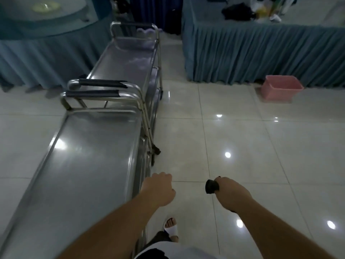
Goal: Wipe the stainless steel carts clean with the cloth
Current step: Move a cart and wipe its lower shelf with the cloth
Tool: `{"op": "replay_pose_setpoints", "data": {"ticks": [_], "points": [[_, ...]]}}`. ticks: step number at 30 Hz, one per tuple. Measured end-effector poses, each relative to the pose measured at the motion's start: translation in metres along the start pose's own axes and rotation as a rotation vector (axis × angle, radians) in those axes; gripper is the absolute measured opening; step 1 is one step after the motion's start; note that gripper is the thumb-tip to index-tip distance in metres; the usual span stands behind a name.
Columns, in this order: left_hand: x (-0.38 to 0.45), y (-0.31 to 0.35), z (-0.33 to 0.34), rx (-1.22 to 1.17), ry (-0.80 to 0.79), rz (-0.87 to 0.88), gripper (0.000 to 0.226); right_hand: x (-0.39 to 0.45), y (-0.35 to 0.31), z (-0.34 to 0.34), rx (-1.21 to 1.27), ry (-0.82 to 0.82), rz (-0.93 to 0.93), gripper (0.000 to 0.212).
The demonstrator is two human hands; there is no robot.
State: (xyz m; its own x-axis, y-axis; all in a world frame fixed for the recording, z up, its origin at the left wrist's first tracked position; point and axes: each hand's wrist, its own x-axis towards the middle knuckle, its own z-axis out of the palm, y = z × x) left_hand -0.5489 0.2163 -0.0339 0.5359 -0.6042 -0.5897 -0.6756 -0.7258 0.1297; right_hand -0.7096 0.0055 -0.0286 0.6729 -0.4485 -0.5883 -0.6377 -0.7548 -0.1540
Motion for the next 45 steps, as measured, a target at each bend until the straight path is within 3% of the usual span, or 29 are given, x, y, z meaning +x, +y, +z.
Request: {"op": "replay_pose_setpoints", "data": {"ticks": [6,15,20,26,34,45], "points": [[0.028,-0.045,-0.041,-0.158,0.089,-0.164,0.049,0.075,-0.061,-0.045,-0.141,-0.064,-0.22,0.012],[0.031,-0.067,-0.022,-0.471,0.076,-0.582,0.044,0.181,-0.162,-0.081,-0.467,-0.223,-0.612,0.016],[0.022,-0.037,-0.011,-0.669,0.061,-0.906,0.044,0.207,-0.2,-0.087,-0.671,-0.29,-0.853,0.024],[0.002,0.039,0.022,-0.87,0.049,-1.135,0.05,0.195,-0.214,-0.072,-0.897,-0.349,-1.107,0.034],[-0.045,0.12,0.103,-1.073,0.036,-1.353,0.053,0.137,-0.183,-0.008,-1.026,-0.493,-1.209,0.023],[-0.083,0.164,0.198,-1.124,0.007,-1.303,0.05,0.085,-0.154,0.076,-0.917,-0.584,-1.071,0.019]]}}
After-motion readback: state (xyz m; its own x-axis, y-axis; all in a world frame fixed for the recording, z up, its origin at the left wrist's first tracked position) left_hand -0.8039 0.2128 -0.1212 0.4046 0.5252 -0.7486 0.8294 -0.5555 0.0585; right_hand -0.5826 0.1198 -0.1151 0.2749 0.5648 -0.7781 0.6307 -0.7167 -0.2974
